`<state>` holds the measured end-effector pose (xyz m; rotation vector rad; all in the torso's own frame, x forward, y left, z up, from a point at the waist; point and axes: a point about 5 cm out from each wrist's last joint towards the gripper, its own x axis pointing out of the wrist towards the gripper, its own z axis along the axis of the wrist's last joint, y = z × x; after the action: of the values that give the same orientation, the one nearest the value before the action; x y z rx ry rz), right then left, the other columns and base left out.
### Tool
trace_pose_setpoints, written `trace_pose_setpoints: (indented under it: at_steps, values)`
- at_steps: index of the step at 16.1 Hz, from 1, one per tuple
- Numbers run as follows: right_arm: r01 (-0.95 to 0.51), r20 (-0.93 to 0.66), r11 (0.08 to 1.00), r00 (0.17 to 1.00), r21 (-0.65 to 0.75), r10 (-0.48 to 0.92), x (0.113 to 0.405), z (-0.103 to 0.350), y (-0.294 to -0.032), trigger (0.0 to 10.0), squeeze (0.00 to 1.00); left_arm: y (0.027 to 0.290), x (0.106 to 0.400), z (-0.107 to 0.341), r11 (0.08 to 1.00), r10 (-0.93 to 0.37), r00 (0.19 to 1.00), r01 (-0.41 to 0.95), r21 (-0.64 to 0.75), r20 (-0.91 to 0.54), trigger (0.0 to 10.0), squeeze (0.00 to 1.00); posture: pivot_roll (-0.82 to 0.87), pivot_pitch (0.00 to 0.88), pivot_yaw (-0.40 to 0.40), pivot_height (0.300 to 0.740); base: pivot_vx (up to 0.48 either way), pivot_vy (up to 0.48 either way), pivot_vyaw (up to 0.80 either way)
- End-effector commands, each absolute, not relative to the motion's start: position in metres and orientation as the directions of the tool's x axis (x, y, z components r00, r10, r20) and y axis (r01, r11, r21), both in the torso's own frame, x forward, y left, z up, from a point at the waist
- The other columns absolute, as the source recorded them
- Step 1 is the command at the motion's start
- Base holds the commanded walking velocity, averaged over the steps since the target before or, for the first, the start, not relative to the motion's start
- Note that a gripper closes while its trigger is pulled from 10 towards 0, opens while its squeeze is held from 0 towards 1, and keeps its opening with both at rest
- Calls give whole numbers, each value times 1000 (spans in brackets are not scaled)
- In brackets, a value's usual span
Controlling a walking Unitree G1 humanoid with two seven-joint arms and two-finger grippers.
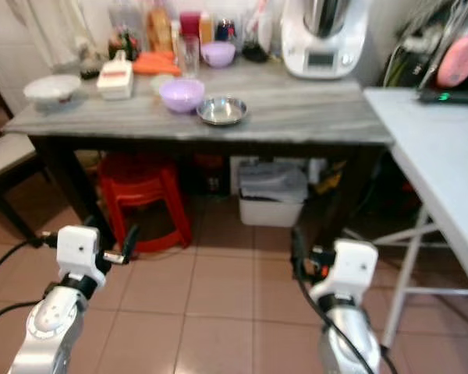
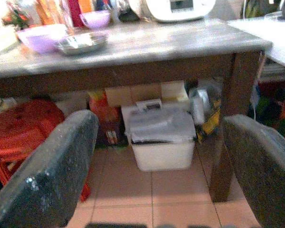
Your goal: Setting the table
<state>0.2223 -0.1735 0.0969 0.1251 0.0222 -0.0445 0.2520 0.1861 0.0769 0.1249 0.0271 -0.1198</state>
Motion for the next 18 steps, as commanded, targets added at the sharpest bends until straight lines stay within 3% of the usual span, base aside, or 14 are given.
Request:
trace_pose_setpoints:
  at_steps: [1,11,18]
  values:
    - [38,-9,991,999,127,-38,225,101,-173,10000,0,184,255,81,981,-131,991,132,143,-17,10000,0,-8,0,28,740,0,0,0]
    - [17,-4,993,1000,121,-17,224,101,-170,10000,0,176,255,81,978,-168,986,168,123,-10,10000,0,-8,0,32,740,0,-28,133]
    - [12,-1,993,1000,119,-12,227,102,-170,10000,0,174,257,82,976,-178,984,178,123,-9,10000,0,-9,0,28,740,0,-300,0]
